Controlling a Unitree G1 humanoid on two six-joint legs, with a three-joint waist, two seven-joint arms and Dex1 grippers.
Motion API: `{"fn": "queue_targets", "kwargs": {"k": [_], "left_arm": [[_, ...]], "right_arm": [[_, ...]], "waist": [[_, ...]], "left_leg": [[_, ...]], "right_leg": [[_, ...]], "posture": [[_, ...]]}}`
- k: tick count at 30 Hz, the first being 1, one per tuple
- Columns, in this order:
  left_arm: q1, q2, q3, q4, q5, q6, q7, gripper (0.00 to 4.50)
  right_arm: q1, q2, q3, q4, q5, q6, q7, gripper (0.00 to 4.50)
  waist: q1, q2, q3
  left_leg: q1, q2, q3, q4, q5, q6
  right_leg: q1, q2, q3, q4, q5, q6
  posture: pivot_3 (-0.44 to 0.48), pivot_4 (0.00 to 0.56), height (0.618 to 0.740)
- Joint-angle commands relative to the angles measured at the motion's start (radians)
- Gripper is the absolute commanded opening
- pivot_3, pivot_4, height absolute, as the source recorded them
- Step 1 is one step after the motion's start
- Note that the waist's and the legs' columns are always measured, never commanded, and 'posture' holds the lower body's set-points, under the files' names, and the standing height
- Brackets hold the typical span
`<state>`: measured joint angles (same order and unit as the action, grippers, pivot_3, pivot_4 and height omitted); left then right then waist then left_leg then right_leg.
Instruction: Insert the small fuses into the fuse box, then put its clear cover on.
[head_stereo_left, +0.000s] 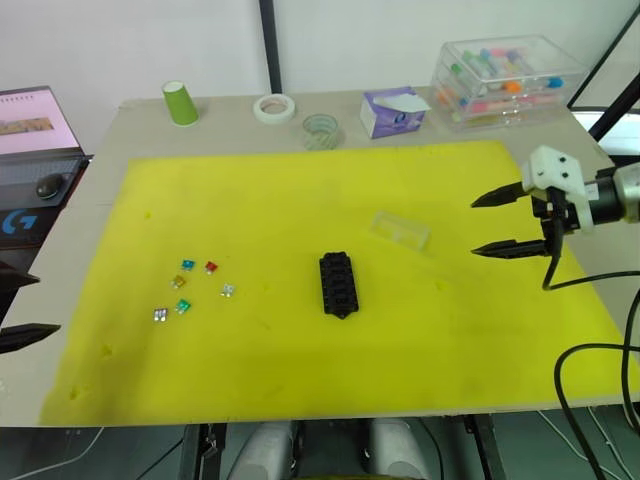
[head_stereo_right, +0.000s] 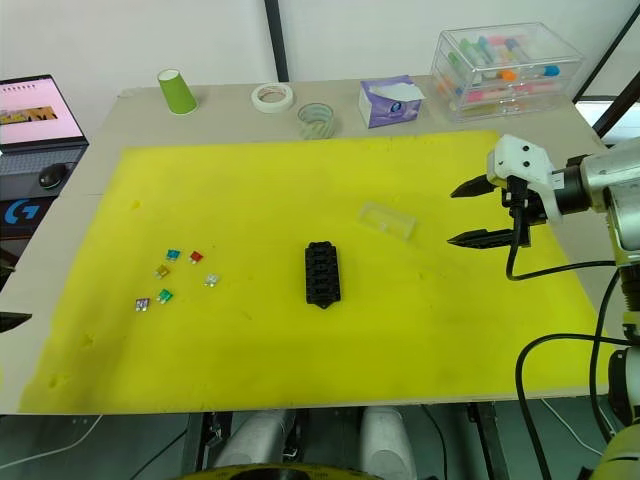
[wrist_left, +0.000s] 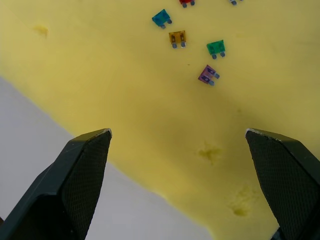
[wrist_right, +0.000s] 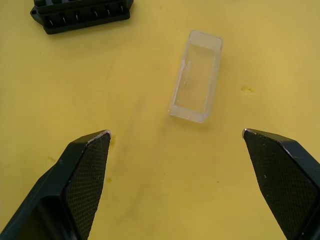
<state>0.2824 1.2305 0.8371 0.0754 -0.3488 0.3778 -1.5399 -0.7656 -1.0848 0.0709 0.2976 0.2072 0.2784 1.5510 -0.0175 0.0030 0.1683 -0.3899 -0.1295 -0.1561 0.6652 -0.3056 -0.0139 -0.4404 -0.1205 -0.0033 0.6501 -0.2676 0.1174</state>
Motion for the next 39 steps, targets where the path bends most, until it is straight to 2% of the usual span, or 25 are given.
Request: {"fn": "queue_targets", "kwargs": {"k": [1,10,16,22,25,28,33,39], "left_arm": [[0.001,-0.001,0.015,-0.012,-0.002,0.008,0.006,4.50],[-0.006,-0.003,0.004,-0.016,-0.007,0.020,0.012,4.50],[-0.039,-0.027,-0.058,-0.022,-0.053,0.087,0.036,4.50],[-0.016,-0.067,-0.126,-0.036,-0.115,0.205,0.030,4.50],[-0.022,-0.112,-0.213,-0.024,-0.163,0.319,0.051,4.50],[-0.078,-0.146,-0.255,-0.010,-0.219,0.446,0.109,4.50],[-0.174,-0.204,-0.292,0.037,-0.309,0.636,0.195,4.50],[-0.269,-0.249,-0.303,0.083,-0.396,0.824,0.285,4.50]], "right_arm": [[-0.007,-0.004,-0.033,-0.027,0.021,0.001,-0.002,4.49],[0.000,0.004,-0.039,-0.054,0.043,0.030,-0.012,4.49],[-0.031,0.055,-0.044,-0.119,0.095,0.123,-0.047,4.49],[-0.090,0.169,-0.028,-0.277,0.180,0.289,-0.130,4.49],[-0.115,0.301,0.028,-0.422,0.233,0.382,-0.216,4.49],[-0.098,0.367,0.090,-0.494,0.221,0.407,-0.253,4.49],[-0.108,0.476,0.207,-0.511,0.169,0.384,-0.321,4.49],[-0.162,0.585,0.269,-0.483,0.147,0.360,-0.352,4.49]], "waist": [[0.000,0.000,0.000],[0.000,0.000,0.000],[0.000,0.000,0.000],[-0.003,0.000,0.000],[-0.002,0.000,0.000],[0.000,-0.001,-0.001],[0.006,-0.007,-0.004],[-0.010,-0.007,-0.004]], "left_leg": [[0.000,0.000,0.000,0.000,0.000,0.000],[0.000,0.000,0.000,0.000,0.000,0.000],[0.000,0.000,0.000,0.000,0.000,0.000],[0.000,0.001,0.000,0.000,0.000,0.000],[0.000,0.001,0.000,0.000,0.000,0.000],[0.000,0.001,0.000,0.001,0.000,0.000],[-0.001,0.000,-0.002,0.004,0.000,0.000],[-0.001,0.000,-0.002,0.004,0.000,0.000]], "right_leg": [[0.000,0.000,0.000,0.000,0.000,0.000],[0.000,0.000,0.000,0.000,0.000,0.000],[0.000,0.000,0.000,0.000,0.000,0.000],[-0.001,0.001,0.001,0.001,0.000,0.000],[-0.001,0.001,0.001,0.001,0.000,0.000],[-0.001,0.001,0.002,0.001,0.000,0.000],[0.001,0.001,0.001,0.002,0.001,-0.001],[-0.002,0.001,0.001,0.005,0.001,-0.001]], "posture": [[0.000,0.150,0.740],[0.000,0.150,0.740],[0.000,0.150,0.740],[0.000,0.150,0.740],[0.000,0.150,0.740],[0.000,0.150,0.740],[0.000,0.150,0.740],[0.000,0.150,0.740]]}}
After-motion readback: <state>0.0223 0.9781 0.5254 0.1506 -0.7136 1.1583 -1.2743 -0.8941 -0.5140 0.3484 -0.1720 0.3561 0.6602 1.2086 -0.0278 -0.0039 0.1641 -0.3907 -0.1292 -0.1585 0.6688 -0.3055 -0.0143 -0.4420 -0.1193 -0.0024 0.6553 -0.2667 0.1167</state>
